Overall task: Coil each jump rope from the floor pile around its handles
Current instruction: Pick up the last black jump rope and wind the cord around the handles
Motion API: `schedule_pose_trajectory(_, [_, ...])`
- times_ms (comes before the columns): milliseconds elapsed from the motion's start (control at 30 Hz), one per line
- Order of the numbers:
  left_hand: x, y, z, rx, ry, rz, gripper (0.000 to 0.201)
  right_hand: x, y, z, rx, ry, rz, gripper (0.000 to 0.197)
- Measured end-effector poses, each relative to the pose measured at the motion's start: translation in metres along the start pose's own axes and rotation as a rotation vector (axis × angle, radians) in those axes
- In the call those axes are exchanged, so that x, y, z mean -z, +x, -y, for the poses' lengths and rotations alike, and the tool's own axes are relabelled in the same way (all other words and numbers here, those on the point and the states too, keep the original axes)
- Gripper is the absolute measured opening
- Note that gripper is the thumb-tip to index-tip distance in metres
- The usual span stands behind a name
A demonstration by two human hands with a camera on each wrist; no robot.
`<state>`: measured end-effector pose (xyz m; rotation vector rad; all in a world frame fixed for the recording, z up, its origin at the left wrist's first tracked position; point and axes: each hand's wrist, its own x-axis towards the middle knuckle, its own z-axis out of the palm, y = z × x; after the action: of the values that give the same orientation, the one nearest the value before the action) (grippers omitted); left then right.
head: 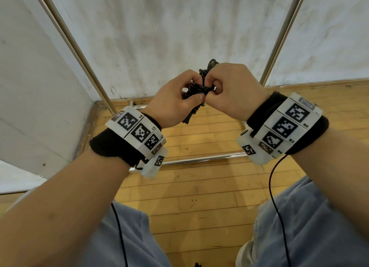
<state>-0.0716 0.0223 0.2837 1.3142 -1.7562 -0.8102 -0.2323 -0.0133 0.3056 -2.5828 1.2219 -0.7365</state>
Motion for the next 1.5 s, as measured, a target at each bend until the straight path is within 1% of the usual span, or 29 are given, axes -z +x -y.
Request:
schedule_pose_trajectory(100, [-0.002, 0.002, 0.001, 0.002, 0.052, -0.031, 0.008, 0.001, -0.004, -0.001, -0.008, 0.062, -0.013, 0.012])
schedule_pose_trajectory(133, [-0.002, 0.002, 0.0, 0.005, 0.039, -0.046, 0.006, 0.001, -0.005, -0.002, -0.009, 0.096, -0.015, 0.014])
schedule_pose_trajectory(233, [-0.001, 0.004, -0.002, 0.036, -0.051, -0.08, 0.013, 0.003, -0.006, -0.002, -0.007, 0.145, -0.009, 0.024])
schedule_pose_trajectory(400, [-0.002, 0.003, -0.006, 0.068, -0.203, -0.068, 0.014, -0.002, -0.009, -0.001, 0.034, 0.161, -0.11, 0.026])
schedule_pose_trajectory(500, [0.001, 0.0, -0.007, 0.078, -0.274, -0.015, 0.016, -0.006, -0.012, 0.001, 0.052, 0.115, -0.18, 0.026])
schedule_pose_trajectory(567, [0.002, -0.001, -0.008, 0.08, -0.297, -0.004, 0.018, -0.009, -0.013, 0.003, 0.05, 0.105, -0.219, 0.026])
schedule_pose_trajectory(667, [-0.001, -0.002, -0.008, 0.077, -0.278, -0.08, 0.017, -0.01, -0.013, 0.004, 0.045, 0.098, -0.258, 0.023])
schedule_pose_trajectory(767, [-0.007, -0.002, -0.008, 0.041, -0.245, -0.176, 0.018, -0.01, -0.012, 0.004, 0.045, 0.1, -0.274, 0.021])
schedule_pose_trajectory(833, [-0.008, -0.002, -0.008, 0.043, -0.258, -0.192, 0.019, -0.01, -0.012, 0.004, 0.047, 0.09, -0.276, 0.021])
schedule_pose_trajectory(933, [-0.008, -0.003, -0.011, 0.068, -0.302, -0.204, 0.015, -0.01, -0.012, 0.005, 0.054, 0.077, -0.287, 0.019])
schedule_pose_trajectory(1033, [-0.011, -0.003, -0.013, 0.084, -0.279, -0.302, 0.017, -0.014, -0.012, 0.008, 0.078, 0.07, -0.302, 0.016])
schedule_pose_trajectory(1067, [-0.013, -0.002, -0.013, 0.095, -0.264, -0.335, 0.014, -0.016, -0.011, 0.009, 0.093, 0.073, -0.312, 0.015])
schedule_pose_trajectory(1100, [-0.013, -0.002, -0.014, 0.121, -0.282, -0.356, 0.009, -0.017, -0.011, 0.009, 0.105, 0.077, -0.32, 0.015])
schedule_pose_trajectory(1133, [-0.013, -0.001, -0.014, 0.164, -0.326, -0.369, 0.009, -0.019, -0.011, 0.01, 0.117, 0.08, -0.323, 0.014])
schedule_pose_trajectory(1200, [-0.01, 0.002, -0.011, 0.25, -0.414, -0.364, 0.026, -0.021, -0.011, 0.01, 0.143, 0.074, -0.326, 0.014])
schedule_pose_trajectory(1233, [-0.01, 0.003, -0.012, 0.274, -0.433, -0.345, 0.03, -0.021, -0.011, 0.009, 0.156, 0.068, -0.331, 0.013])
schedule_pose_trajectory(1333, [-0.011, 0.003, -0.014, 0.287, -0.449, -0.304, 0.027, -0.023, -0.012, 0.008, 0.172, 0.045, -0.328, 0.012])
schedule_pose_trajectory(1500, [-0.015, 0.004, -0.014, 0.304, -0.484, -0.32, 0.025, -0.022, -0.012, 0.005, 0.157, 0.037, -0.331, 0.011])
